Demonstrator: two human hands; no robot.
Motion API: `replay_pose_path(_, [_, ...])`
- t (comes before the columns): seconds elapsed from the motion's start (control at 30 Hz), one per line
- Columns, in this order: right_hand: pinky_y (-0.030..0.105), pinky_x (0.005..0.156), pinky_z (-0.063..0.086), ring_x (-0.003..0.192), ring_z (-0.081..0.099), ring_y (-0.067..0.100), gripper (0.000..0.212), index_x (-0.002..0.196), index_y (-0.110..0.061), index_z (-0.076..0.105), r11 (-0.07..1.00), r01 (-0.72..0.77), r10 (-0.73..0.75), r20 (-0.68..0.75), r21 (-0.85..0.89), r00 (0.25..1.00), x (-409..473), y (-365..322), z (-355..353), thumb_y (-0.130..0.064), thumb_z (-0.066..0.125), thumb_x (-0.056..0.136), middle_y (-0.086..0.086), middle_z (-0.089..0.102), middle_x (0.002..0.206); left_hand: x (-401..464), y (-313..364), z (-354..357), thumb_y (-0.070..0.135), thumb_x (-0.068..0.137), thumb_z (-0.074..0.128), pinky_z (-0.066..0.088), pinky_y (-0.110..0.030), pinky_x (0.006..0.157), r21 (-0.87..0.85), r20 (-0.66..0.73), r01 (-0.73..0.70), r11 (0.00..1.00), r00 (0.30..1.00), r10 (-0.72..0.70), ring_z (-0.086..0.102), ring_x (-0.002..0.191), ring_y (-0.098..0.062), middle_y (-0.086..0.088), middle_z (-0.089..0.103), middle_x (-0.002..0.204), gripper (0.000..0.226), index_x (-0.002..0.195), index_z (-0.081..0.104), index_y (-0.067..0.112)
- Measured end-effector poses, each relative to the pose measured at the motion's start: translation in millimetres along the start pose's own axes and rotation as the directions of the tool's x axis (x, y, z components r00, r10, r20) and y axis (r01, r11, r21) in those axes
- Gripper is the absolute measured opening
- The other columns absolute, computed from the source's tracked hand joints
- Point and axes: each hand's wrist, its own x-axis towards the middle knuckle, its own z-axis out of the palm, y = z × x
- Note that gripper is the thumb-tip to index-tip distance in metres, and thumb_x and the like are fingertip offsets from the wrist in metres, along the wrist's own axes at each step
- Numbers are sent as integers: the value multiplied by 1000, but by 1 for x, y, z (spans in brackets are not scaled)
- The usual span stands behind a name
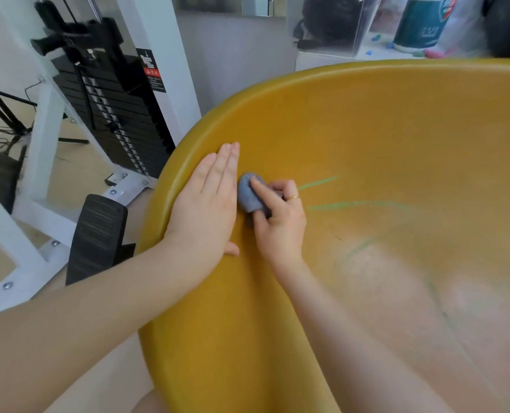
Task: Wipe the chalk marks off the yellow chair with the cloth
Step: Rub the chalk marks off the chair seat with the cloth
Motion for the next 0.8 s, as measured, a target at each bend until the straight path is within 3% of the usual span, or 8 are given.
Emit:
replay_pose_path(0.1, [31,55,50,72,55,30,40,108,-15,69,996,82,-81,92,-14,992,-32,-6,-6,-18,47,74,14,55,87,2,0,-1,74,75,46,-8,-42,114,22,-13,9,1000,1000,-8,-14,141,-37,-29,-23,148,130,129,-29,-18])
replay_pose_path(0.17, [29,48,47,71,56,30,37,105,-17,70,992,99,-92,83,-84,992,-24,3,-8,-16,49,75,14,56,85,4,3,0,73,74,48,-8,-42,114,23,-12,16,1000,1000,-15,-13,141,-38,-29,-23,148,131,126,-30,-19])
replay_pose_path(0.37, [30,61,42,86,55,34,41,107,-22,69,961,-221,193,-170,-163,966,42,61,-18,0,57,74,14,55,99,9,9,3,73,71,51,-8,-43,114,10,15,19,1000,1000,-19,-13,141,-38,-29,-23,148,134,129,-29,-18])
replay_pose_path(0.5, [21,66,39,85,55,23,45,112,-21,66,913,-407,391,-211,-38,896,57,64,-21,3,52,77,0,42,100,12,12,2,71,72,52,-5,-42,115,11,20,14,1000,1000,-14,-10,142,-37,-27,-19,150,129,136,-22,-13])
replay_pose_path(0.57, [31,68,44,80,55,26,42,111,-20,67,941,-330,316,-154,-75,936,42,49,-16,-2,54,76,3,46,97,13,12,2,70,73,53,-5,-42,115,14,11,11,1000,1000,-11,-10,142,-37,-27,-18,150,128,138,-20,-12])
replay_pose_path(0.63, [33,65,44,75,57,31,41,108,-17,68,983,-154,150,-50,-101,987,10,32,-9,-9,54,71,12,53,94,13,13,1,68,74,54,-5,-42,115,0,10,4,1000,1000,-4,-11,142,-37,-26,-19,150,126,138,-21,-12])
replay_pose_path(0.8, [29,55,47,72,56,32,44,109,-21,68,982,93,-61,189,-163,980,-29,12,-19,-25,44,72,13,59,98,14,13,1,65,75,55,-7,-42,115,-30,14,9,1000,1000,-9,-12,142,-36,-25,-19,151,125,139,-20,-11])
